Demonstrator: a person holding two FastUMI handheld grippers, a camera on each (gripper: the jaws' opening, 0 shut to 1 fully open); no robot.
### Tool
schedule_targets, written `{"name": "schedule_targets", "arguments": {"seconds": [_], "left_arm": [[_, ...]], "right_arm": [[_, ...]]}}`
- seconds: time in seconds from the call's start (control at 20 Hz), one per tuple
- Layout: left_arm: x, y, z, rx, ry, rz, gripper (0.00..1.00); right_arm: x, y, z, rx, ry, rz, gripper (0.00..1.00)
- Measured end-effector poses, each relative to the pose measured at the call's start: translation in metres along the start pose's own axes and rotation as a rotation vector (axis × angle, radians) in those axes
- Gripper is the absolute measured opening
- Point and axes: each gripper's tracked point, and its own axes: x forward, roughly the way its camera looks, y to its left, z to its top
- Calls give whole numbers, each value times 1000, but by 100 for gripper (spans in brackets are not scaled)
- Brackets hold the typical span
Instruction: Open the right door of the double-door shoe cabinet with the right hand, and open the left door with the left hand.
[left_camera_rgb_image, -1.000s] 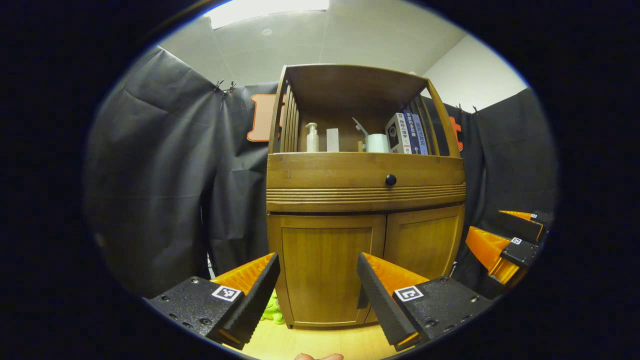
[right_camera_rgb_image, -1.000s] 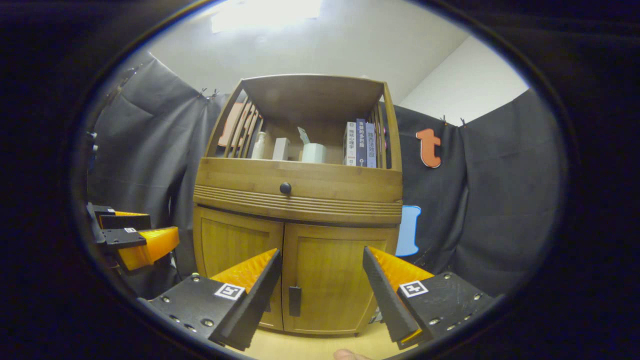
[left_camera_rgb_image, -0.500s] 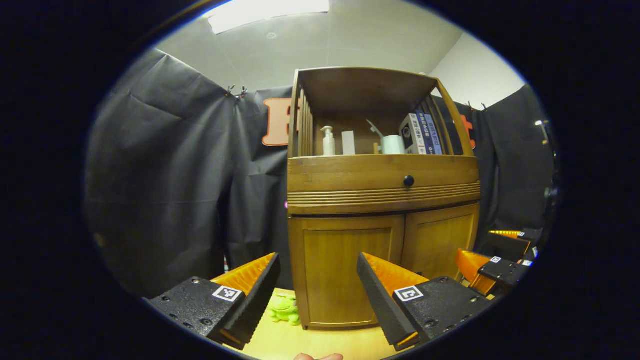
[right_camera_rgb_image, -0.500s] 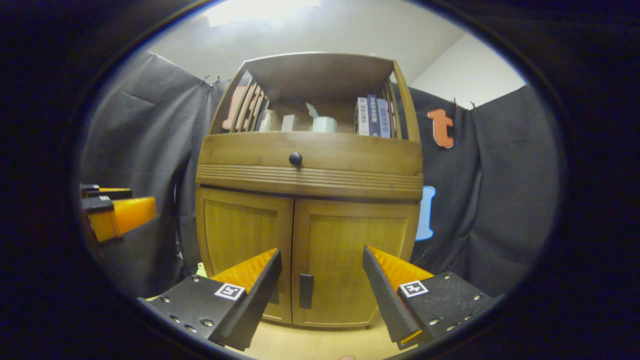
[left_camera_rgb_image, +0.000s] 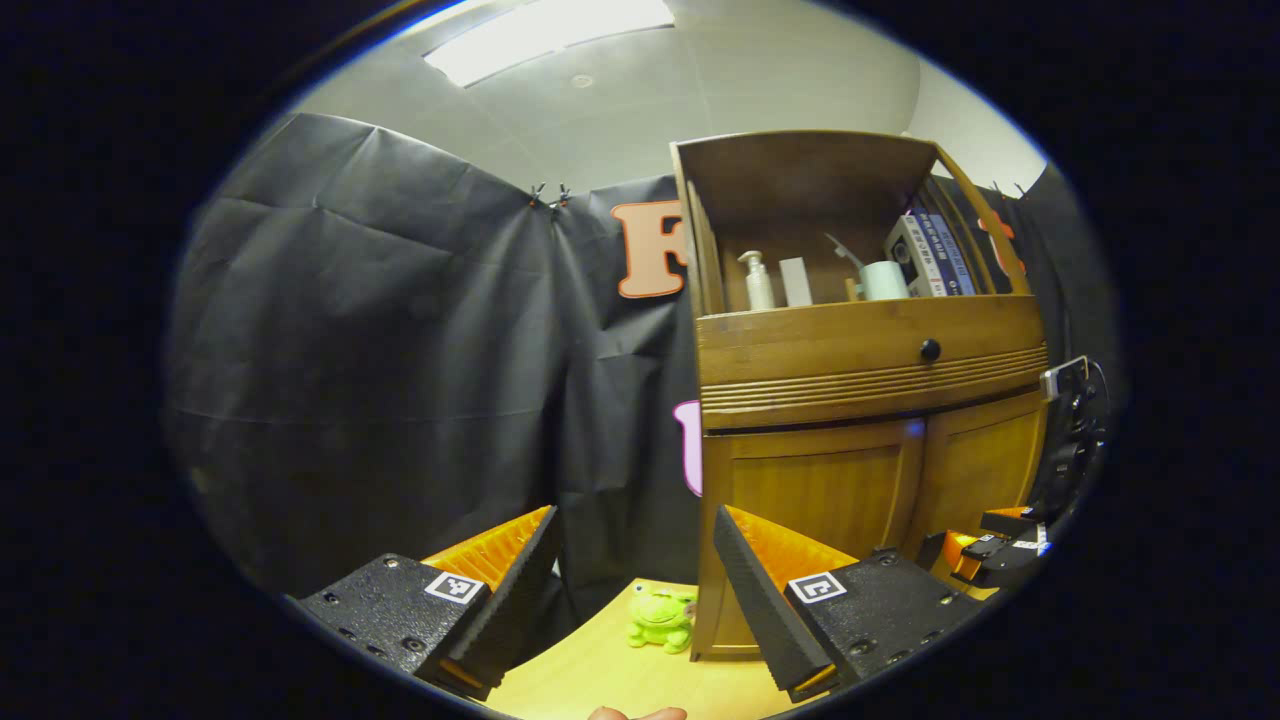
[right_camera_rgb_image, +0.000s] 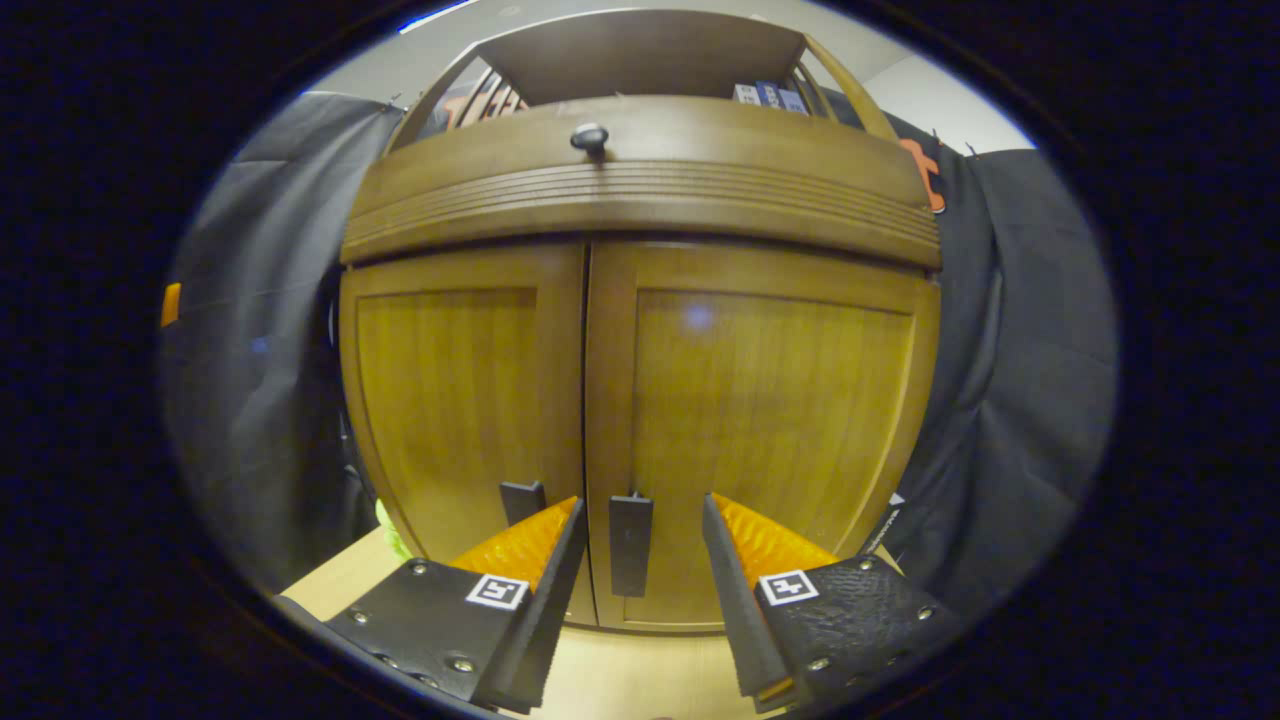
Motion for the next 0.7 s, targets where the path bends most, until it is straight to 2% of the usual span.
{"name": "schedule_targets", "arguments": {"seconds": [0.3, 0.4, 0.45, 0.55, 0.7], "left_arm": [[0, 29, -11, 17, 34, 98, 92], [-2, 36, -12, 33, 35, 125, 95], [-4, 40, -13, 41, 34, 138, 92], [-6, 45, -13, 50, 38, 160, 92], [-7, 45, -15, 40, 43, 167, 92]], "right_arm": [[46, 5, -24, -8, 63, -16, 69], [53, 7, -31, 4, 89, -6, 45], [54, 8, -32, 2, 99, -9, 44], [59, 7, -36, 13, 111, -20, 44], [56, 7, -30, 37, 87, -35, 32]]}}
